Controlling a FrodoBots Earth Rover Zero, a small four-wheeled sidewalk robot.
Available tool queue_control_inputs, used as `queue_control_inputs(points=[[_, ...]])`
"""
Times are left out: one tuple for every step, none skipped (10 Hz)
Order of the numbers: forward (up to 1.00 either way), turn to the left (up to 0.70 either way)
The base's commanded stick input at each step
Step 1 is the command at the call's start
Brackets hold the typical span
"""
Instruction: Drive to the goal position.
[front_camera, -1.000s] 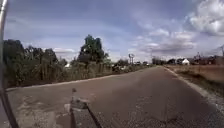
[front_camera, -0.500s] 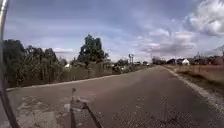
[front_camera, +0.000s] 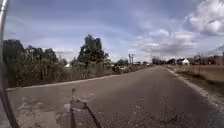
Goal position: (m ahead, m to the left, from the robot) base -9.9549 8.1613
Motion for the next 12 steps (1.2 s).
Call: queue_control_inputs(points=[[0.04,0.00],[0.04,0.00],[0.04,0.00],[0.04,0.00],[0.04,0.00],[0.04,0.00],[0.04,0.00],[0.04,0.00],[0.04,0.00],[0.04,0.00],[0.04,0.00],[0.04,0.00]])
